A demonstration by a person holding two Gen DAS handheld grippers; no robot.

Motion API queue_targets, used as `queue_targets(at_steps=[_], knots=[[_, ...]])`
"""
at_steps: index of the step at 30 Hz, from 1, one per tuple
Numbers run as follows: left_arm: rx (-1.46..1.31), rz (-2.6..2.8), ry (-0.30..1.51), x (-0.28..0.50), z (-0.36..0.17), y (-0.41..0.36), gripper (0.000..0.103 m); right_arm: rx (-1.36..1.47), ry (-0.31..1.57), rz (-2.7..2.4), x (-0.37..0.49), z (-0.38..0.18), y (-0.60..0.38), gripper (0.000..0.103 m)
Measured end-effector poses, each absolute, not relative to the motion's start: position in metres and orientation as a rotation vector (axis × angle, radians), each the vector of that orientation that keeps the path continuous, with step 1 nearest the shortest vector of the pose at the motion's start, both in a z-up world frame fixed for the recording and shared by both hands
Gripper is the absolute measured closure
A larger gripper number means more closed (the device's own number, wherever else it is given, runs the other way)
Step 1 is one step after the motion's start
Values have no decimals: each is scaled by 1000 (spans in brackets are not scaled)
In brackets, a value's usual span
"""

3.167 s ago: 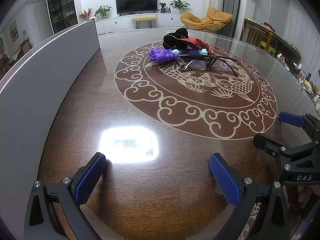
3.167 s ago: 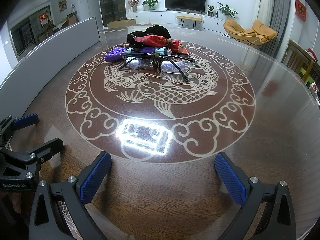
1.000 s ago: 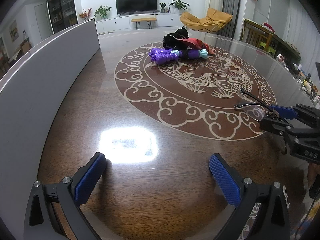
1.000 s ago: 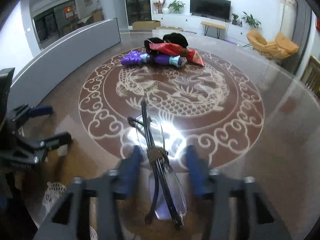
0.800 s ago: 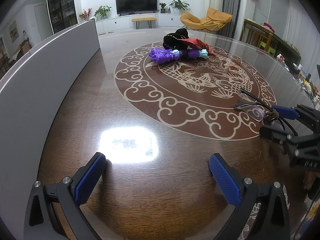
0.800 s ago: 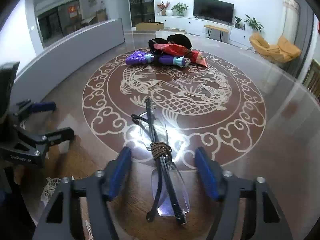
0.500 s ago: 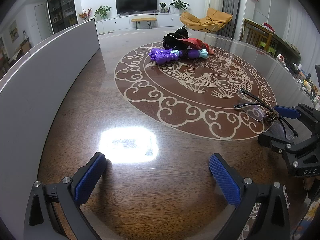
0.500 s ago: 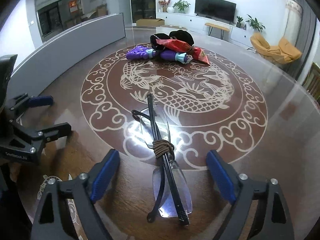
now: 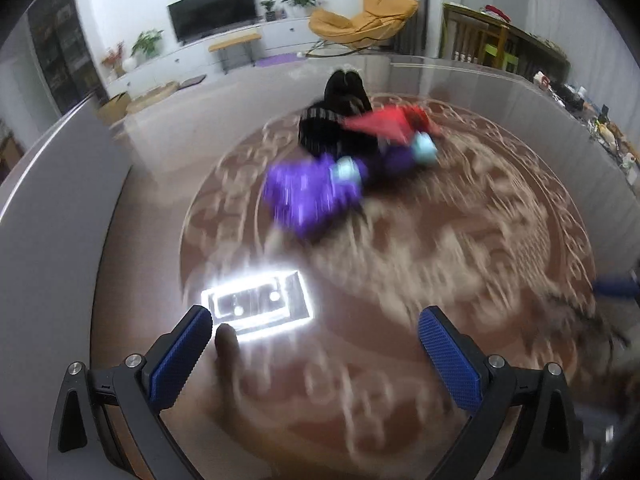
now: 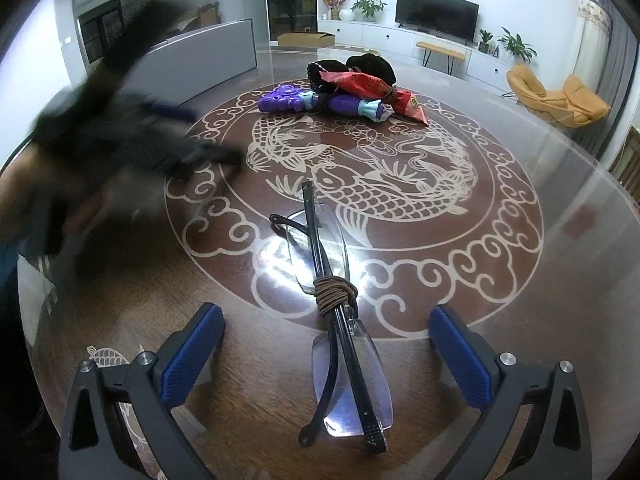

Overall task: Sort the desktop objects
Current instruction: 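Grasp the purple octopus toy with the left gripper while the right gripper holds the eyeglasses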

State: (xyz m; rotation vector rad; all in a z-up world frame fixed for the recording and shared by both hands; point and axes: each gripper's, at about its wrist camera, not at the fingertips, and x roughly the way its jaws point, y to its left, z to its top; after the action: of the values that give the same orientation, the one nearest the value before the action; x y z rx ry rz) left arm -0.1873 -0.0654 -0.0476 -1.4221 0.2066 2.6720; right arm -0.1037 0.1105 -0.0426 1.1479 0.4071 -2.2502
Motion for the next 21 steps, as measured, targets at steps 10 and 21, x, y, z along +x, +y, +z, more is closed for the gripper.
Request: queue_targets(at_steps=[10, 21], knots=[[-1303, 2582, 284, -262, -47, -39, 10, 1148, 405, -2248, -103, -42, 111, 0], [-1389, 2797, 67, -158, -46, -62, 29, 1147, 390, -2245, -102, -42, 111, 0]])
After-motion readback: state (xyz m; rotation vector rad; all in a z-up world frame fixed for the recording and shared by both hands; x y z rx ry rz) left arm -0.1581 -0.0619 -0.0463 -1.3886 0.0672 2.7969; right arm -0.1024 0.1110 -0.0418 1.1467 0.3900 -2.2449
